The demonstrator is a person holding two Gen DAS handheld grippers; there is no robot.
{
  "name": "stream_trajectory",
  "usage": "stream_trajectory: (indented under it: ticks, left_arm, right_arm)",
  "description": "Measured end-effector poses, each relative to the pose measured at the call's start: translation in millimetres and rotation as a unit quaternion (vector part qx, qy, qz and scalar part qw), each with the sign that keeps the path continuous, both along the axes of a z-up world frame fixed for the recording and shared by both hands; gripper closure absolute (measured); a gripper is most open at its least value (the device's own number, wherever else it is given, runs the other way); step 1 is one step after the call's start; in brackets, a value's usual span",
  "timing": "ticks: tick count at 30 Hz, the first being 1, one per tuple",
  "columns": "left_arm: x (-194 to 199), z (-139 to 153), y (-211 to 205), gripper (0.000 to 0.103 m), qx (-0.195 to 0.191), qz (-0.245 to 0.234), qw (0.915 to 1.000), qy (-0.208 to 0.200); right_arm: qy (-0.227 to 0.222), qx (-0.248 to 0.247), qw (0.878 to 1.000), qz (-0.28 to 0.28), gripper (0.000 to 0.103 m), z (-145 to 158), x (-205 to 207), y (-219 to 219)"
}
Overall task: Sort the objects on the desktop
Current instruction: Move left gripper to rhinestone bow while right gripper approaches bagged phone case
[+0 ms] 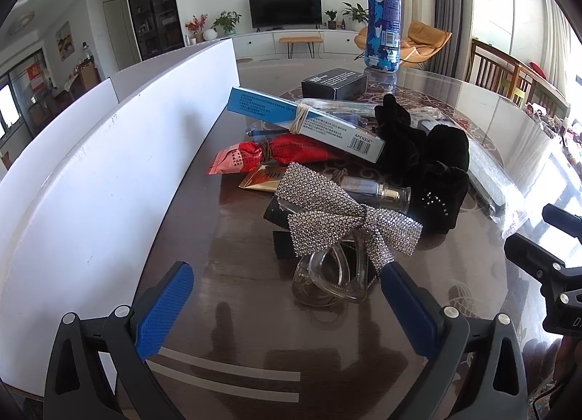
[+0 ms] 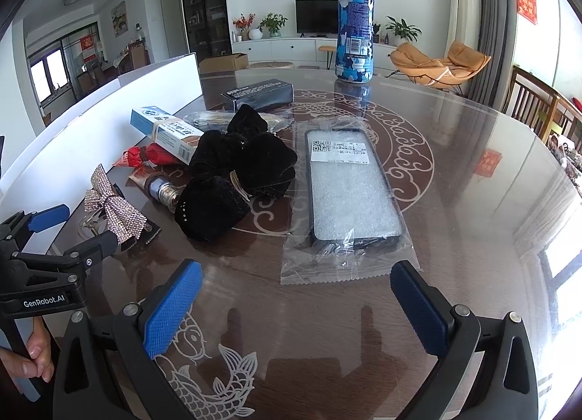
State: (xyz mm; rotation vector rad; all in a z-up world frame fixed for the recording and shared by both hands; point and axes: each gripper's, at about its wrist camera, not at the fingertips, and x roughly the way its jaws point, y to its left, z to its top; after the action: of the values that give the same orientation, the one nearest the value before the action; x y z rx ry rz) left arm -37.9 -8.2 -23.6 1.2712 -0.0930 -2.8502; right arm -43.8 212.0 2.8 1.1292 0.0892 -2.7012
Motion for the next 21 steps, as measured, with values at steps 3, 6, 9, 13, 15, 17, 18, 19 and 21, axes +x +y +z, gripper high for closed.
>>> stream_trajectory:
  ticks: [3,6,9,13,15,17,18,19,21]
  left_arm:
    - [-4,-4,1,0.0,-0.004,-0.002,0.9999,-0.015]
    - [-14,-11,4,0.0,-0.011,-0.006,0.9991,-0.04]
    - [-27,-14,5,0.0,-0.004,-0.007,0.9982,-0.06]
    - [-53,-14,-1,0.0,0.029,-0.001,0.9958,-0.087]
    - [-69,-13,0,0.0,0.029,-0.005,0.9962,-0.082]
    - [-83,-13,2,0.0,0.03,-0.011,0.9969,-0.071]
    - [-91,-13,3,0.0,0.03,-0.011,0.997,-0.07]
    - [-99,-13,4,0.0,0.03,-0.01,0.997,-0.071]
    - [-113,-13,4,0.0,0.031,-0.004,0.9971,-0.069]
  right_arm:
    - [-0.007,-0.004,1.0,0.0,0.0,-2,-2,0]
    - [-0.027,-0.009,1.0,-0.001,0.0,-6,-10,-1]
    - [-0.059,0.001,0.998,-0.004,0.0,-13,-27,-4]
    - [-0.084,0.038,0.996,-0.005,0.0,-23,-51,-12]
    - [-0.084,0.047,0.995,0.0,0.0,-24,-66,-16]
    - [-0.085,0.046,0.995,0.006,0.0,-24,-86,-19]
    - [-0.086,0.047,0.995,0.008,0.0,-24,-98,-21]
    - [-0.087,0.047,0.995,0.012,0.0,-24,-110,-23]
    - [-0.084,0.047,0.995,0.016,0.0,-24,-134,-26]
